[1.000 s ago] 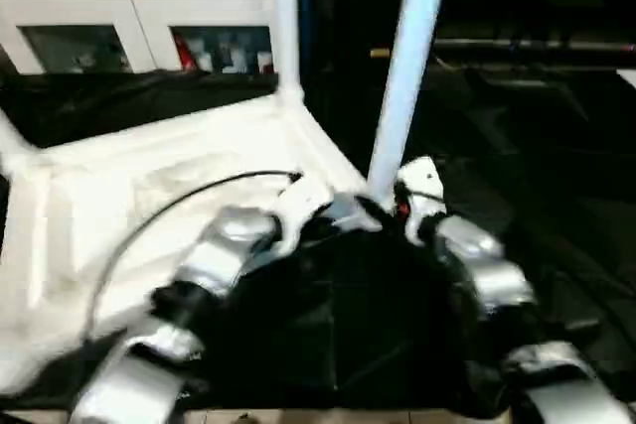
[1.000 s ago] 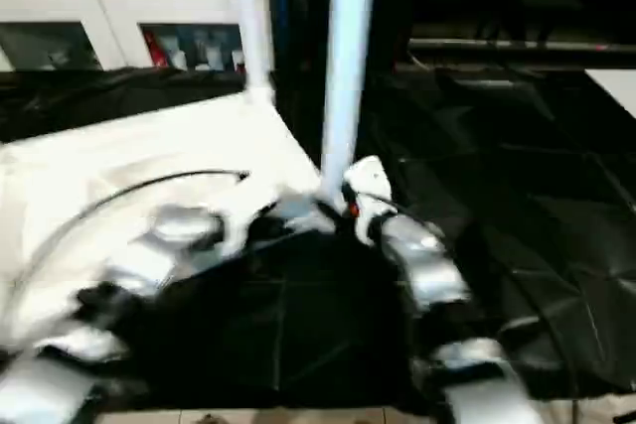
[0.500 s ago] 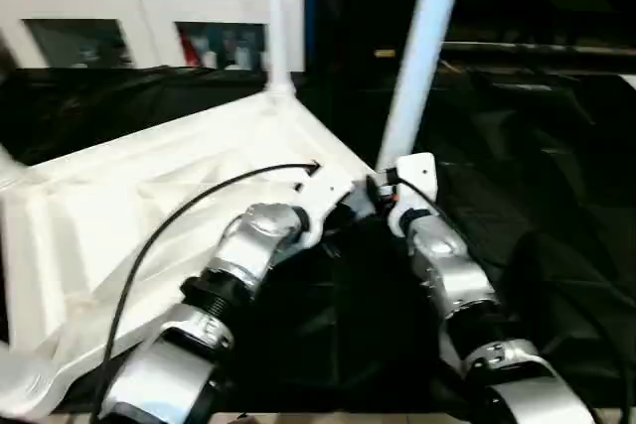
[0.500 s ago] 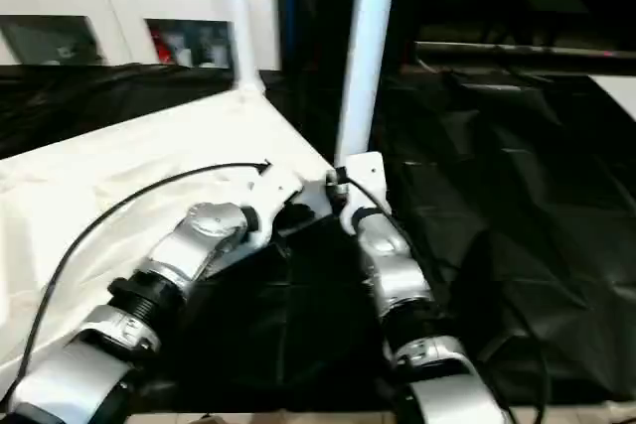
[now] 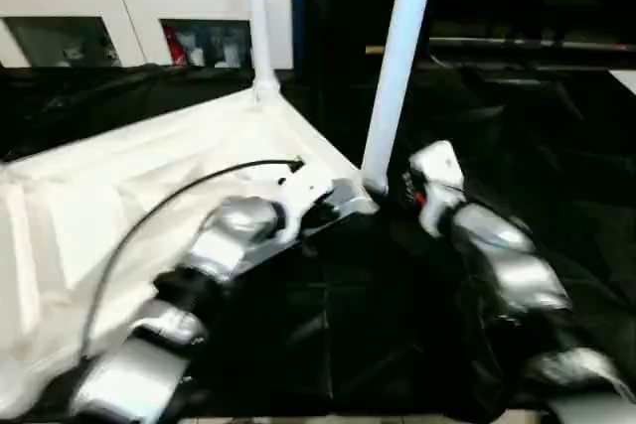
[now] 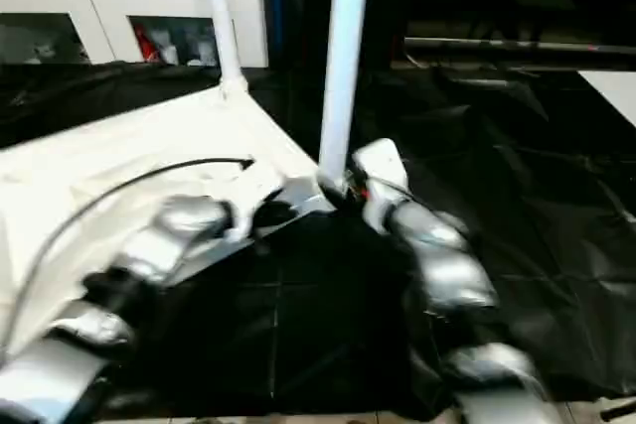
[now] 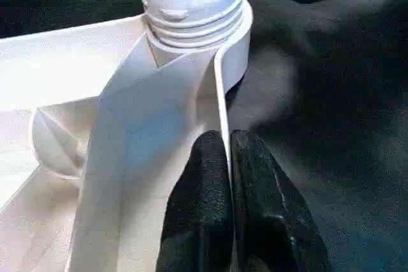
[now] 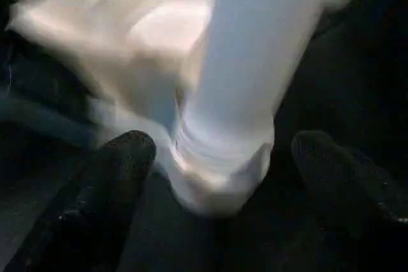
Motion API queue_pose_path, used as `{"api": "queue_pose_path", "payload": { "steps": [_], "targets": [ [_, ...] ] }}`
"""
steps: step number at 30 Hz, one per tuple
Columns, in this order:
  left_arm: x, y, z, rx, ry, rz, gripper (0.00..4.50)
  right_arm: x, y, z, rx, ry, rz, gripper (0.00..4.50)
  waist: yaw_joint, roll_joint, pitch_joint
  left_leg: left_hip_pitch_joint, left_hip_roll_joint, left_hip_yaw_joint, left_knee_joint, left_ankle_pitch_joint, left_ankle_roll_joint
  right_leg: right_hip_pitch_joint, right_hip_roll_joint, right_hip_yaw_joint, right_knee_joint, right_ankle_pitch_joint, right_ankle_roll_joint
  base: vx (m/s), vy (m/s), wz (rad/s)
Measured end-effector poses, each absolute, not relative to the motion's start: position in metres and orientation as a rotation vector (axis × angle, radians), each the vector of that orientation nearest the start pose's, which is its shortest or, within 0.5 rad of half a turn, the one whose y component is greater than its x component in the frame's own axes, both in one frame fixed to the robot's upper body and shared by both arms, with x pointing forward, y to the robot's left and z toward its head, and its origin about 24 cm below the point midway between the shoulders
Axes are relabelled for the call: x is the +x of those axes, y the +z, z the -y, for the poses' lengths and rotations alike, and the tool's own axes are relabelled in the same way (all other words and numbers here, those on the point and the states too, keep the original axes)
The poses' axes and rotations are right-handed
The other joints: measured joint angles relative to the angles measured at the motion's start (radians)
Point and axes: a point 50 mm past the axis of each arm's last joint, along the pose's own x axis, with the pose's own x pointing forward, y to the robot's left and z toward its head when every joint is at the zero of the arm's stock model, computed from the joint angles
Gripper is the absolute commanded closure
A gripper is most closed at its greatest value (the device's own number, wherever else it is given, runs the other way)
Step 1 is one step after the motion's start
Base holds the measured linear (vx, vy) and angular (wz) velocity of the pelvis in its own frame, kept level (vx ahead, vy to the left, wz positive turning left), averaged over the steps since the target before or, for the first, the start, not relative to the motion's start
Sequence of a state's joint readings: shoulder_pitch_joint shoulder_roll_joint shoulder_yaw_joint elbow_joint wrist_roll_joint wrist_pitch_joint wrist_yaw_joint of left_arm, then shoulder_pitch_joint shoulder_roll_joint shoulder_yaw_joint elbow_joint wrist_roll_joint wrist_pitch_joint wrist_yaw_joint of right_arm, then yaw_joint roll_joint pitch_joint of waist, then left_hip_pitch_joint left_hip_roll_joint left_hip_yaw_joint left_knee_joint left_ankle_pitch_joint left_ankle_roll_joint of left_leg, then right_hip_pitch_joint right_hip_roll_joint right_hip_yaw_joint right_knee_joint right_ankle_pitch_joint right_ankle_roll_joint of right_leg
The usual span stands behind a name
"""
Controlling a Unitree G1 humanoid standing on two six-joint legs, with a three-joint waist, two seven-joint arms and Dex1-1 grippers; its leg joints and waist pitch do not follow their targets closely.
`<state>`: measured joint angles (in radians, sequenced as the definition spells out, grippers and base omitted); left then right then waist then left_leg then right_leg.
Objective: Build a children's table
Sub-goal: Rotate leg to tighten
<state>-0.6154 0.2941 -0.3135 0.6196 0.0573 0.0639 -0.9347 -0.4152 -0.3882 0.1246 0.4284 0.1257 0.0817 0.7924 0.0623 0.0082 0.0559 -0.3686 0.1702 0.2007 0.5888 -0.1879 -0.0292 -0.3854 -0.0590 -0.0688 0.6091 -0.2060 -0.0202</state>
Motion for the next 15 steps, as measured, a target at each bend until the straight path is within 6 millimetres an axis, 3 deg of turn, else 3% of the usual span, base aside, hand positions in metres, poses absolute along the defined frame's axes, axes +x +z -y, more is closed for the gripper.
{"api": "queue_pose_path", "payload": {
  "steps": [3,11,15],
  "targets": [
    [0.318,0.051,-0.118,0.468,-1.268,-0.352,4.50,0.305,0.056,0.175,-0.233,0.922,-0.259,0.61,0.012,0.000,0.000,-0.002,0.000,0.000,0.001,0.000,0.000,-0.002,0.000,0.000,0.001,0.000,-0.001,0.000,0.000,0.00],
    [0.304,0.051,-0.112,0.443,-1.441,-0.368,4.50,0.294,0.065,0.160,-0.249,1.129,-0.277,0.61,0.038,-0.001,0.001,-0.001,0.000,0.003,0.003,0.000,0.000,0.000,-0.001,0.002,0.001,0.001,-0.002,0.000,0.000,0.00],
    [0.304,0.051,-0.112,0.442,-1.456,-0.371,4.50,0.292,0.062,0.159,-0.259,1.161,-0.298,0.77,0.040,-0.001,0.001,-0.001,0.000,0.003,0.003,0.000,0.000,0.001,-0.001,0.002,0.001,0.001,-0.002,0.000,0.000,0.00]
  ]
}}
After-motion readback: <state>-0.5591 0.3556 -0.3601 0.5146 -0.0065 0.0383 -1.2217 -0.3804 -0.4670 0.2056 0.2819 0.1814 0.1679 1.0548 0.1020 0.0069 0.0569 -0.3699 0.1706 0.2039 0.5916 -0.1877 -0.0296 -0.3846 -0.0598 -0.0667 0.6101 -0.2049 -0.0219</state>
